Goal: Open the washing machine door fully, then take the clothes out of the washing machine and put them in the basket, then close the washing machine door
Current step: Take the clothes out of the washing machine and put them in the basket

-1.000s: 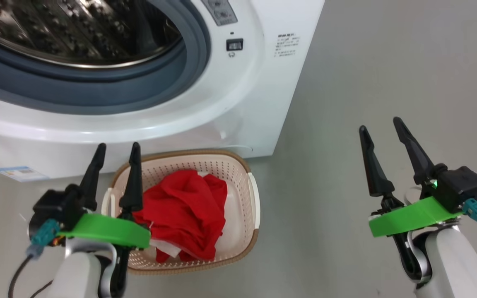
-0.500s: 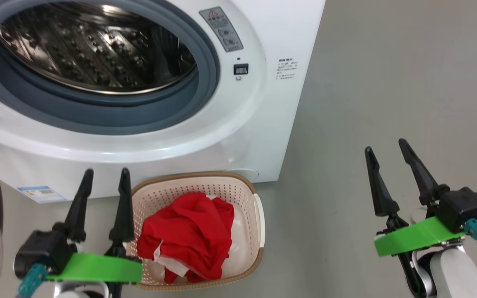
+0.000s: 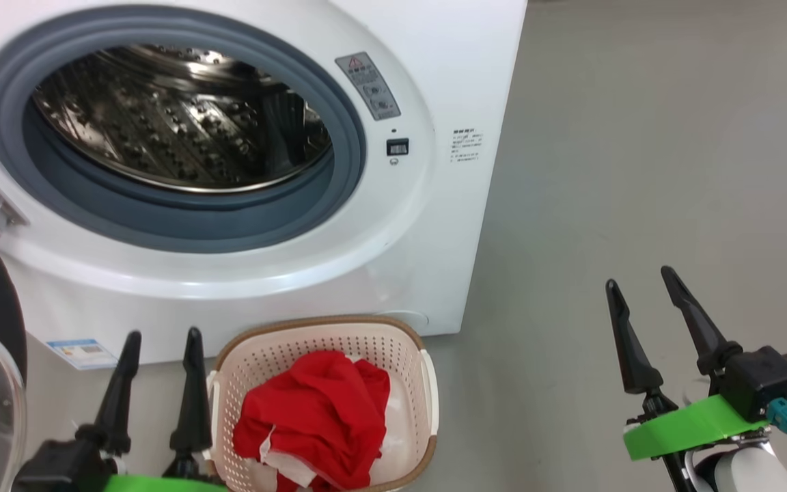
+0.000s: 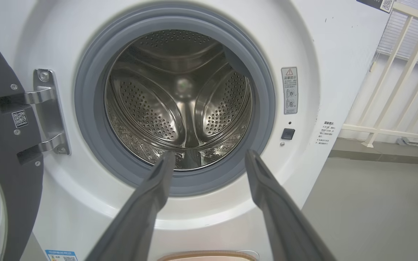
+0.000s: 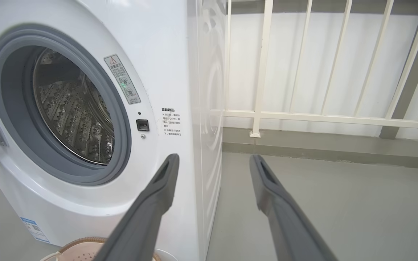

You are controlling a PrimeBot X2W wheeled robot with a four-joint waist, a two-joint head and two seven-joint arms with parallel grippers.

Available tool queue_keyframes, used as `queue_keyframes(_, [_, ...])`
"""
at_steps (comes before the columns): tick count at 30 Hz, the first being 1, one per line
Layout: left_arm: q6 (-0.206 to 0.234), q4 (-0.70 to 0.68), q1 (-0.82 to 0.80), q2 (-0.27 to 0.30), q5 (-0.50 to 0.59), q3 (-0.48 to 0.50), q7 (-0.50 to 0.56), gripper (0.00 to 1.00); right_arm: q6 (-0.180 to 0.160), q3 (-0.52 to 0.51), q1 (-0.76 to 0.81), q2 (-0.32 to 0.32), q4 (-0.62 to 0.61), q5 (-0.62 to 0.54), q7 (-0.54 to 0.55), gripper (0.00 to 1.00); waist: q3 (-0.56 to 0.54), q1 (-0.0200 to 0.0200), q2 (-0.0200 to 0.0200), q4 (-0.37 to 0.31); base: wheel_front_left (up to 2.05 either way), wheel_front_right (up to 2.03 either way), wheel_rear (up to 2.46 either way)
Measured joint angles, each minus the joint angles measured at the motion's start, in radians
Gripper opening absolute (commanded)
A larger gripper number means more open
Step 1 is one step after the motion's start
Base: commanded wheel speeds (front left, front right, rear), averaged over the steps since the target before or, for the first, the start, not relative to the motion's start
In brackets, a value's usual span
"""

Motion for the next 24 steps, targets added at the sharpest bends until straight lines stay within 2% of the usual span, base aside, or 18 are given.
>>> queue_keyframes(9, [0.006, -0.014, 0.071, 0.000, 0.018, 0.002, 0.000, 1.00, 0.000, -0.004, 0.059, 0.001, -0.034, -0.009, 0.000, 1.00, -0.051, 0.0000, 0.0000, -0.002, 0.00, 0.00, 0.00])
queue_keyframes(24, [0.015, -0.016, 0.089, 0.004, 0.026, -0.005, 0.000, 1.00, 0.000, -0.003, 0.082, 0.002, -0.040, -0.009, 0.000, 1.00, -0.080, 0.0000, 0.0000, -0.005, 0.00, 0.00, 0.00])
